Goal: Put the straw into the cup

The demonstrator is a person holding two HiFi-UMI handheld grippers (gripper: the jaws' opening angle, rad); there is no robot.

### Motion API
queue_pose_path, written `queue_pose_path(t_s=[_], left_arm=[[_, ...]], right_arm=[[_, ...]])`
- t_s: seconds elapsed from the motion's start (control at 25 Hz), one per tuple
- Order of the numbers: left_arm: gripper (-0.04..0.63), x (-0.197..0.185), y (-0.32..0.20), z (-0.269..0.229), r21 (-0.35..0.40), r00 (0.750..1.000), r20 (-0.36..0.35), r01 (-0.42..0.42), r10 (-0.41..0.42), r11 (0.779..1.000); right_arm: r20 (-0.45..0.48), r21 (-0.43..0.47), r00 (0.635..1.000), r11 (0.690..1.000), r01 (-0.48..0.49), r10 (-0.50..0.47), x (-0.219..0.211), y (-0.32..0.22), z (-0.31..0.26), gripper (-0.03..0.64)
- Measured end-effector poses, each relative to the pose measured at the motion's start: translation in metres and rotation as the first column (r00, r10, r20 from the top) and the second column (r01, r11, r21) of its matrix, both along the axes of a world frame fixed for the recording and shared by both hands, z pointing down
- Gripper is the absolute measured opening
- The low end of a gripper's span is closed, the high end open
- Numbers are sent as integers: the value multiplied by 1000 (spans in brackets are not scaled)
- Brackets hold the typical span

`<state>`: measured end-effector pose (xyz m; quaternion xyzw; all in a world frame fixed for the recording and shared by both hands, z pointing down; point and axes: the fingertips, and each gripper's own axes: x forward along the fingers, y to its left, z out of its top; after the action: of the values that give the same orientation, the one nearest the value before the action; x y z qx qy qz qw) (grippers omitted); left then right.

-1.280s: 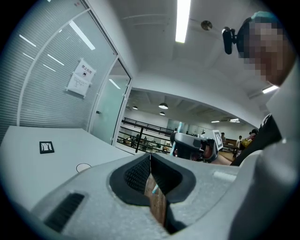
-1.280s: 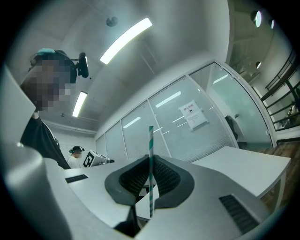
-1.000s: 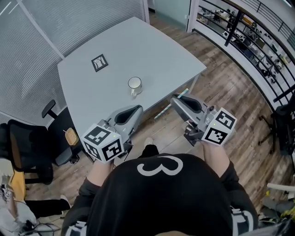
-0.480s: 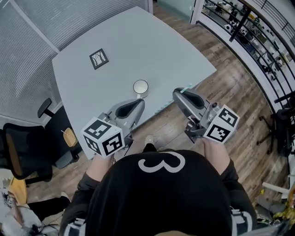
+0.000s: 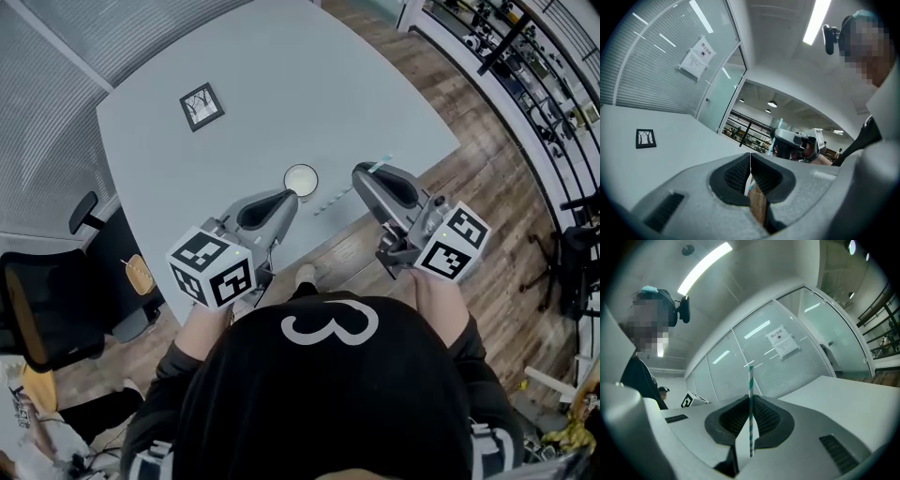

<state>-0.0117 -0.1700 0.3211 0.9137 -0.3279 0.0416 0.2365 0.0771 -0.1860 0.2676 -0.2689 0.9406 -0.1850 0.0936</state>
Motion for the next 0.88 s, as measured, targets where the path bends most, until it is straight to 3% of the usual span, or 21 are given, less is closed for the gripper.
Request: queue_pose_path(t_s=[0.88], left_arm=[[17, -48, -52, 65, -152, 999, -29, 15, -20, 988]], right_arm=[[-56, -146, 996, 986, -78, 71, -41, -82, 77, 32]])
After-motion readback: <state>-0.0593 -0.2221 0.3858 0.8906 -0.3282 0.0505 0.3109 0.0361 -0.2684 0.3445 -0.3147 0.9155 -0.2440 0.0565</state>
